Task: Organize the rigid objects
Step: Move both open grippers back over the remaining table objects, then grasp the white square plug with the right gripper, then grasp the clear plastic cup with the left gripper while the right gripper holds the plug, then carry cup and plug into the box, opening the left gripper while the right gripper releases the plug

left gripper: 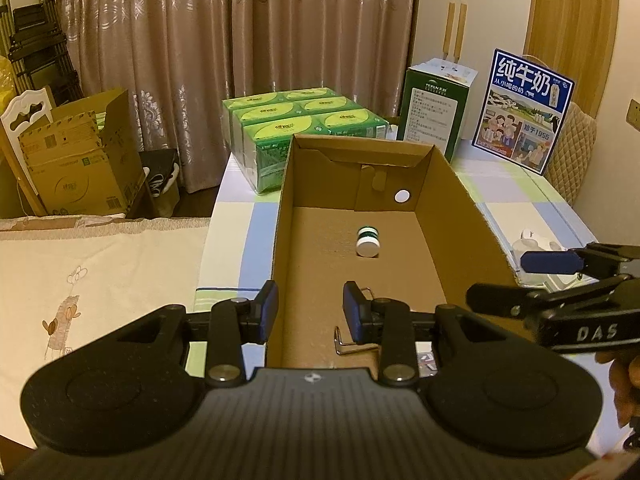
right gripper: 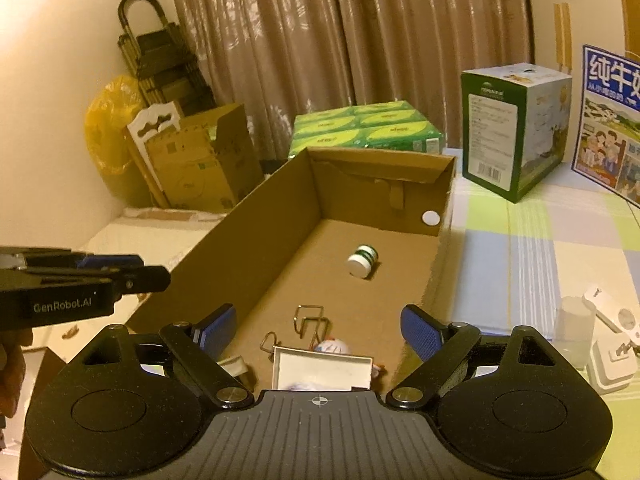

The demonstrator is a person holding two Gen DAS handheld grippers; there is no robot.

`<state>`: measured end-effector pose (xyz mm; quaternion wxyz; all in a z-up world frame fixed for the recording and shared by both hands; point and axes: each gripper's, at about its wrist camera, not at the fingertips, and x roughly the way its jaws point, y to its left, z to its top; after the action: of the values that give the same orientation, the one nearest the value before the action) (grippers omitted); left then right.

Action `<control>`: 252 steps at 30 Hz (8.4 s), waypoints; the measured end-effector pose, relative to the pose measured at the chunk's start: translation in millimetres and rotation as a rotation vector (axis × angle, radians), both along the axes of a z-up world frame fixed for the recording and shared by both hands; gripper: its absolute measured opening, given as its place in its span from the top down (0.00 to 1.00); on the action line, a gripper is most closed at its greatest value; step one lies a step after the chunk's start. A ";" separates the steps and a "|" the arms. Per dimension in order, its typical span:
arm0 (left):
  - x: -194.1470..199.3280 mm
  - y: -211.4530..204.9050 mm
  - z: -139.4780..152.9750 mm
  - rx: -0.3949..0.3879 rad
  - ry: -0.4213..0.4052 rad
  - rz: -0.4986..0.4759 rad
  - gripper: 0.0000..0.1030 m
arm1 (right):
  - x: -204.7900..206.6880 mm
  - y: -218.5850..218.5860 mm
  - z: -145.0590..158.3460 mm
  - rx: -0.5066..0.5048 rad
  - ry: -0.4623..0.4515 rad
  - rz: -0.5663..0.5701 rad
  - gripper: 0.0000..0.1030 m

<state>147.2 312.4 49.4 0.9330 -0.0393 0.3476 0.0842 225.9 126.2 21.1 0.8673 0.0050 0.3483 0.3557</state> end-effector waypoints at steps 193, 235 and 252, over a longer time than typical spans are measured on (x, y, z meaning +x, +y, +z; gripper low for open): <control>36.9 -245.3 -26.4 0.039 -0.108 -0.252 0.54 | 30.6 -248.5 -46.4 0.024 0.102 -0.265 0.40; 15.6 -35.6 -23.2 0.053 -0.021 -0.048 0.54 | 24.8 -19.4 -2.5 0.034 0.127 0.030 0.40; 3.7 -29.8 -17.6 0.058 -0.053 -0.006 0.50 | 22.2 -16.2 -2.4 0.036 0.122 0.051 0.40</control>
<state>150.8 282.6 31.8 0.9429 -0.0134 0.3203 0.0905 248.1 110.0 18.8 0.8348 0.0335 0.3942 0.3829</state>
